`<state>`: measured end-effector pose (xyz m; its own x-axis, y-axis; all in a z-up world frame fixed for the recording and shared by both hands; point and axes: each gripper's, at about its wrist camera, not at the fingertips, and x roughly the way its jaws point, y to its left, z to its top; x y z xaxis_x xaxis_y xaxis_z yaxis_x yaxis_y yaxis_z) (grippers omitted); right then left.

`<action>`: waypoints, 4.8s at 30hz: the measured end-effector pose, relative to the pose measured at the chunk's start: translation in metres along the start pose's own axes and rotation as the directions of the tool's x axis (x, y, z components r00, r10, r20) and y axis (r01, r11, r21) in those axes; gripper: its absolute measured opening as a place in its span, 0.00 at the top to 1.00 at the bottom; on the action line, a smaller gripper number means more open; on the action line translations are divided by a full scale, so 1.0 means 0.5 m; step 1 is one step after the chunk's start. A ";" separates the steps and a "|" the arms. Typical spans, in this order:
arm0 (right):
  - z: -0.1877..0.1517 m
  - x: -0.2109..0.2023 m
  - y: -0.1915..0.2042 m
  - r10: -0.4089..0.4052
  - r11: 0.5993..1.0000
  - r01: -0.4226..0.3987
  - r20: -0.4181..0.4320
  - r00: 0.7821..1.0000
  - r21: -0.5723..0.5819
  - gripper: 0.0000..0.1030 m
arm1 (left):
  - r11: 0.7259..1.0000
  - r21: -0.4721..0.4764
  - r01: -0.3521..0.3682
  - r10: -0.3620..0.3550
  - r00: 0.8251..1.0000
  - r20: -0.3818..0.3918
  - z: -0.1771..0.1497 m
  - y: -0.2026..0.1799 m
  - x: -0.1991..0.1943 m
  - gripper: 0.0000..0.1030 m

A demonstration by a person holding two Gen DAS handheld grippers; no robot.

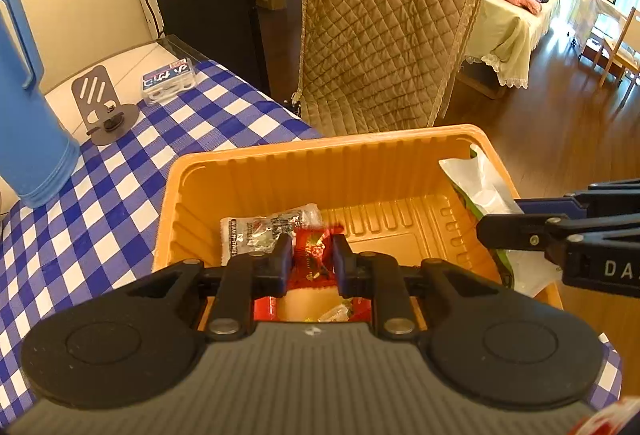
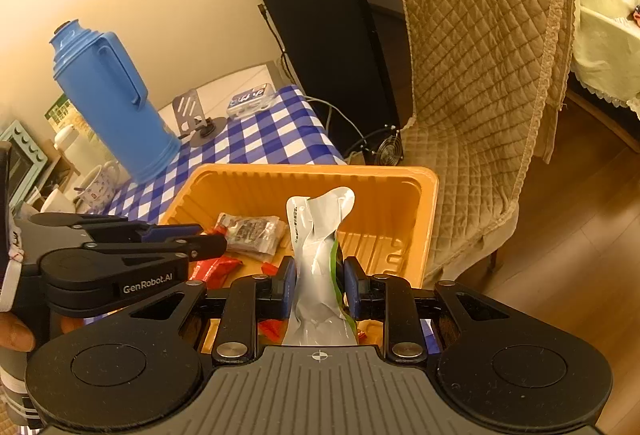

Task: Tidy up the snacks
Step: 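Carry both held snacks over the orange tray and lower them, then open the left gripper to drop the red candy while the right gripper releases the white-green packet, then withdraw both tools from the tray toward the remaining loose candies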

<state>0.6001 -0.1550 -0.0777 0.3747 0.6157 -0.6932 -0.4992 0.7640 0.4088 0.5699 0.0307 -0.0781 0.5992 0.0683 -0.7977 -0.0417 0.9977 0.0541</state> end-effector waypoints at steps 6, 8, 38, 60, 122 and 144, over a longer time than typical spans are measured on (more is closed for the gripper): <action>0.007 0.008 -0.002 -0.007 1.000 0.007 0.001 1.000 -0.008 0.75 | 1.000 -0.007 0.007 -0.007 1.000 -0.016 -0.005 0.007 0.010 0.79; 0.009 0.011 -0.001 -0.010 1.000 0.010 0.000 1.000 -0.017 0.75 | 1.000 -0.008 0.009 -0.009 1.000 -0.020 -0.009 0.013 0.010 0.79; -0.005 0.017 0.026 -0.006 0.999 0.004 -0.037 0.999 -0.046 0.73 | 0.999 -0.042 0.024 -0.024 1.000 -0.011 -0.048 0.051 -0.046 0.65; -0.129 -0.216 0.084 0.057 0.996 -0.053 0.062 0.996 -0.074 0.30 | 0.996 -0.082 0.024 -0.018 0.996 0.082 -0.187 0.011 -0.301 0.52; -0.568 -0.361 0.199 0.101 0.947 -0.176 -0.269 0.958 -0.270 0.30 | 0.940 -0.326 -0.098 0.056 0.989 -0.136 -0.698 -0.143 -0.554 0.47; -0.515 -0.316 0.161 0.062 0.971 -0.104 -0.194 0.979 -0.217 0.30 | 0.971 -0.230 -0.062 0.048 0.997 -0.064 -0.626 -0.105 -0.470 0.46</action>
<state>0.2993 -0.2403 -0.0883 0.1846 0.6128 -0.7684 -0.6928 0.6357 0.3405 0.1811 -0.0380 -0.0815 0.5443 0.1163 -0.8308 -0.2615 0.9645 -0.0363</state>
